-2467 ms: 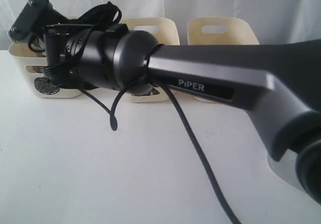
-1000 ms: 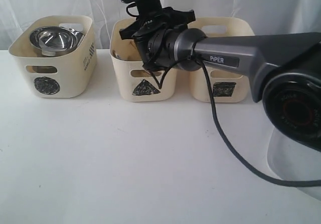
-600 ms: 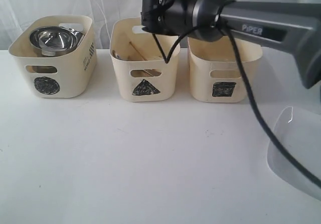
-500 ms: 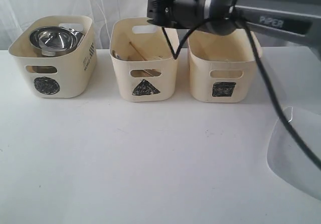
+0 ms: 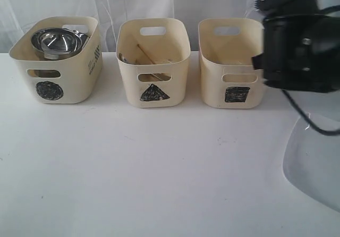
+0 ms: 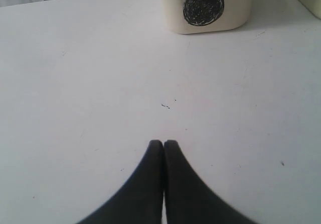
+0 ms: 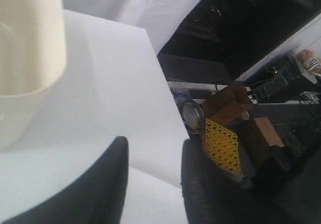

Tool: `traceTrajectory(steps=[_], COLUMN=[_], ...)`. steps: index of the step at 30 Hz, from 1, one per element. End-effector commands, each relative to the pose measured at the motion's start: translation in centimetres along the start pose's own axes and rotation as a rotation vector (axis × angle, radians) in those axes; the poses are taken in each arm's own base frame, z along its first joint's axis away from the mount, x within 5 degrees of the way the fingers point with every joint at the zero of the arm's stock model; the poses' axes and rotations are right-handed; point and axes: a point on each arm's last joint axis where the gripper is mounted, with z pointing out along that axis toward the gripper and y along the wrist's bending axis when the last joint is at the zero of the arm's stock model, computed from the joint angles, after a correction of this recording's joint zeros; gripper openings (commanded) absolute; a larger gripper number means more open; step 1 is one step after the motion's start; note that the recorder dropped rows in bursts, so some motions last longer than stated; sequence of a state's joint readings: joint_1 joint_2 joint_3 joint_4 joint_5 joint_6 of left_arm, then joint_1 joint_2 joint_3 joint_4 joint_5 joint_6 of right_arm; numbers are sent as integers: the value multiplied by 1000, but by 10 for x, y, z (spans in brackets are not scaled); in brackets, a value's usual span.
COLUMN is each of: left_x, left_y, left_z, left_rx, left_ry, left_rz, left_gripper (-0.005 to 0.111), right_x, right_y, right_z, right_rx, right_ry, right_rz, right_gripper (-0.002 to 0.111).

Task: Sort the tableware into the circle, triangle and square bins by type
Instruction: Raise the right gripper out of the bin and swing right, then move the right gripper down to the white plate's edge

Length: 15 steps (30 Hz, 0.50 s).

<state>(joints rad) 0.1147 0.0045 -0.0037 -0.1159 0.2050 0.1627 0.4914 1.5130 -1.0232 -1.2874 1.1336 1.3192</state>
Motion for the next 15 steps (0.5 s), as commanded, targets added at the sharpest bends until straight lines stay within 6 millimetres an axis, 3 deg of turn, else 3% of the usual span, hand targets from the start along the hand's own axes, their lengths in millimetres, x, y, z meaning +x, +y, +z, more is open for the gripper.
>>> traceTrajectory(steps=[1, 5, 8, 11, 15], left_x=[1, 1, 1, 1, 1], left_y=[0, 0, 0, 0, 0], left_z=[0, 0, 0, 0, 0], left_rx=[1, 1, 1, 1, 1], left_ry=[-4, -4, -4, -4, -4], left_rz=[-3, -3, -3, -3, -3], left_gripper=[0, 0, 0, 0, 0], right_x=[13, 23, 28, 33, 45], right_y=[-59, -101, -118, -125, -118], right_z=[-3, 1, 7, 18, 43], right_rx=[38, 32, -52, -167, -398], right_ry=[-86, -171, -206, -206, -135], right_rz=[113, 196, 222, 279, 383], right_gripper=[25, 2, 0, 0, 0])
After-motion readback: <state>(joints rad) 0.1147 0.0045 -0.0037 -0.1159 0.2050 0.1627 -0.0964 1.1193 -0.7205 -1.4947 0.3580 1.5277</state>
